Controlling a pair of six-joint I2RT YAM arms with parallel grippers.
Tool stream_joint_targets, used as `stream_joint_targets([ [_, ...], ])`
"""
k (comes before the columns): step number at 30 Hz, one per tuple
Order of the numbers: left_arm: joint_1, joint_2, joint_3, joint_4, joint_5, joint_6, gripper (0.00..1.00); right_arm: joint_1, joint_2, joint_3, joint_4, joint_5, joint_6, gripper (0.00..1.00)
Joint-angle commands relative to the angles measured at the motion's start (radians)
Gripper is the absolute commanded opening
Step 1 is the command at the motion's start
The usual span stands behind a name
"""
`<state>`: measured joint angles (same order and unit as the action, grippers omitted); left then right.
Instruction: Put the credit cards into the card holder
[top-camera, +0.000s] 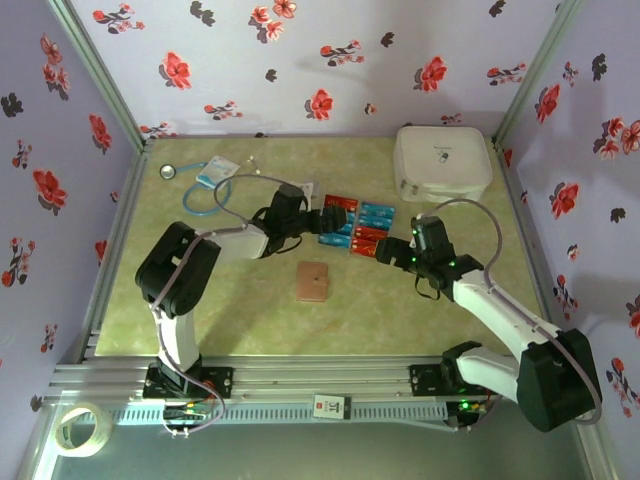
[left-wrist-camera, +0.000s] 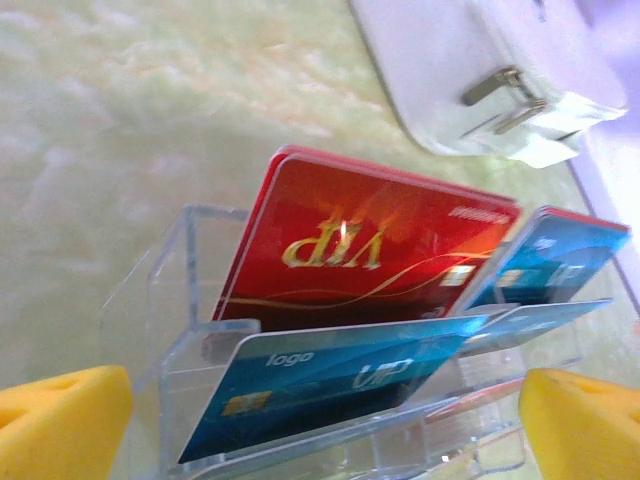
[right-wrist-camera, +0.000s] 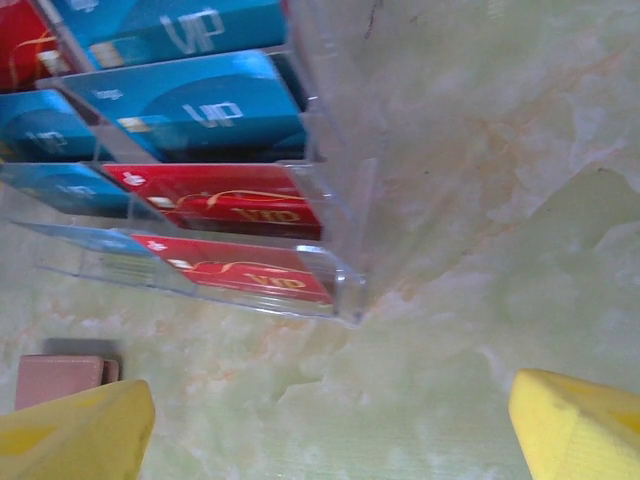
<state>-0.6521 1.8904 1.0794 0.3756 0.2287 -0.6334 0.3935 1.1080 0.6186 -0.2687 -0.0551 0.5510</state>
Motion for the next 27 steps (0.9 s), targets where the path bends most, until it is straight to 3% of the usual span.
stream_joint_targets([
  [1,0.010,-0.028,0.015,-0.047,-0.011,0.034,1.00,0.015,0.012,0.014,0.003,-0.040,0.014,0.91],
  [10,0.106,-0.220,-0.142,-0.097,-0.037,0.054,1.00,0.144,0.125,-0.021,0.145,-0.042,0.102,0.88],
  [15,0.167,-0.362,-0.204,-0.254,-0.135,0.063,1.00,0.204,0.235,0.008,0.217,-0.008,0.127,0.88],
  [19,0.208,-0.448,-0.250,-0.374,-0.193,0.051,1.00,0.208,0.314,0.032,0.264,0.006,0.139,0.88],
  [27,0.232,-0.575,-0.411,-0.353,-0.209,-0.005,1.00,0.202,0.425,0.137,0.229,0.084,0.076,0.89],
])
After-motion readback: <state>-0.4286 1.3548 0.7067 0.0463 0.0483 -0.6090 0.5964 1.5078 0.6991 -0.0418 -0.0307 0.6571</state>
